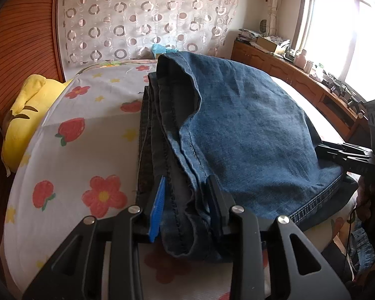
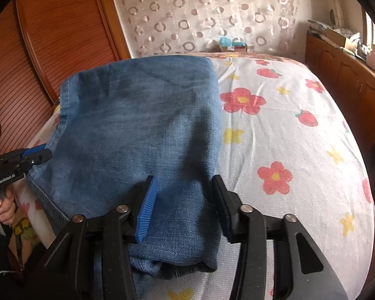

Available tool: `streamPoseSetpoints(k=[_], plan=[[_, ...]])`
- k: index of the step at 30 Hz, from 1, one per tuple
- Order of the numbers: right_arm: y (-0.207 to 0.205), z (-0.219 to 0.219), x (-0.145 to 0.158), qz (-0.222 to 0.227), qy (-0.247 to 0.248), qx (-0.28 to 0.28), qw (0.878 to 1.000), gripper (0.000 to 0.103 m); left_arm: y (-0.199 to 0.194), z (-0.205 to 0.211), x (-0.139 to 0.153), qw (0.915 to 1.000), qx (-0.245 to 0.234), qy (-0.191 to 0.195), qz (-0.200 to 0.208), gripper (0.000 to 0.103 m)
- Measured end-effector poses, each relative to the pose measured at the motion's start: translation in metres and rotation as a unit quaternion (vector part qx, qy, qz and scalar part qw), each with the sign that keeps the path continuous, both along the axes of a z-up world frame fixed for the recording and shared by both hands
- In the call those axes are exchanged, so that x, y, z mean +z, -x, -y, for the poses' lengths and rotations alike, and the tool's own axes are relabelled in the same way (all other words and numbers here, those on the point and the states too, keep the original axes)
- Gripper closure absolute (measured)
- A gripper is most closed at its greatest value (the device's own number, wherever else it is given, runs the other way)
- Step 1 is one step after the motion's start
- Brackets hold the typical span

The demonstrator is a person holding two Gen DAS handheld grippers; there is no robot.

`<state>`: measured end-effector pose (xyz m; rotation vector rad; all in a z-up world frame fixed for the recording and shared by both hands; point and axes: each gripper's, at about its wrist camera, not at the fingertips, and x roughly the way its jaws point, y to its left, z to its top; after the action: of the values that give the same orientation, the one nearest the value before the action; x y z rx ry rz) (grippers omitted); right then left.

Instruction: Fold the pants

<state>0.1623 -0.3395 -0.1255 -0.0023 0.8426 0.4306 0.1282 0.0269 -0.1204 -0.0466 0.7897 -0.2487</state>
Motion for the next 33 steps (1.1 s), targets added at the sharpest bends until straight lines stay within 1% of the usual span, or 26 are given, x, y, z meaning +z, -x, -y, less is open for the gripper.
streamPoseSetpoints(k=[1,2,4,5,7,11,14,18,21,28,31,33], plan=[[-0.001,0.001,0.001,-0.004,-0.009,0.003,1.000,0.080,0.000,-0.001,0.000,1.0000,0.000,0.001,0.000,0.071],[-0.002,0.002,0.002,-0.008,-0.017,0.003,1.000,0.087,0.000,0.000,0.000,1.0000,0.000,0.002,-0.001,0.071],[-0.002,0.005,0.009,-0.004,-0.031,0.007,0.999,0.094,0.000,-0.001,-0.002,1.0000,0.001,0.004,-0.001,0.071],[-0.001,0.006,0.013,0.000,-0.040,0.008,0.999,0.095,0.000,-0.001,-0.002,1.0000,0.001,0.004,-0.001,0.071],[0.001,0.007,0.025,0.010,-0.059,0.012,0.998,0.096,0.000,-0.001,-0.003,1.0000,0.001,0.004,-0.001,0.071],[0.007,-0.006,0.061,0.048,-0.080,0.036,0.995,0.097,0.001,-0.002,-0.002,0.9999,0.002,0.010,-0.003,0.071],[0.011,-0.028,0.085,0.071,-0.079,0.064,0.992,0.097,0.002,-0.006,0.002,0.9998,0.007,0.018,-0.006,0.071],[0.014,-0.066,0.101,0.087,-0.069,0.101,0.989,0.098,0.010,-0.014,0.019,0.9997,0.017,0.014,0.008,0.071],[0.015,-0.091,0.105,0.090,-0.070,0.124,0.986,0.098,0.018,-0.022,0.035,0.9994,0.023,0.011,0.022,0.071],[0.017,-0.142,0.101,0.086,-0.073,0.170,0.979,0.098,0.038,-0.044,0.067,0.9979,0.036,0.006,0.053,0.071],[0.016,-0.168,0.093,0.076,-0.067,0.194,0.976,0.098,0.045,-0.053,0.074,0.9971,0.043,0.003,0.063,0.071],[0.016,-0.189,0.081,0.060,-0.061,0.212,0.974,0.098,0.051,-0.062,0.079,0.9964,0.049,0.004,0.069,0.071]])
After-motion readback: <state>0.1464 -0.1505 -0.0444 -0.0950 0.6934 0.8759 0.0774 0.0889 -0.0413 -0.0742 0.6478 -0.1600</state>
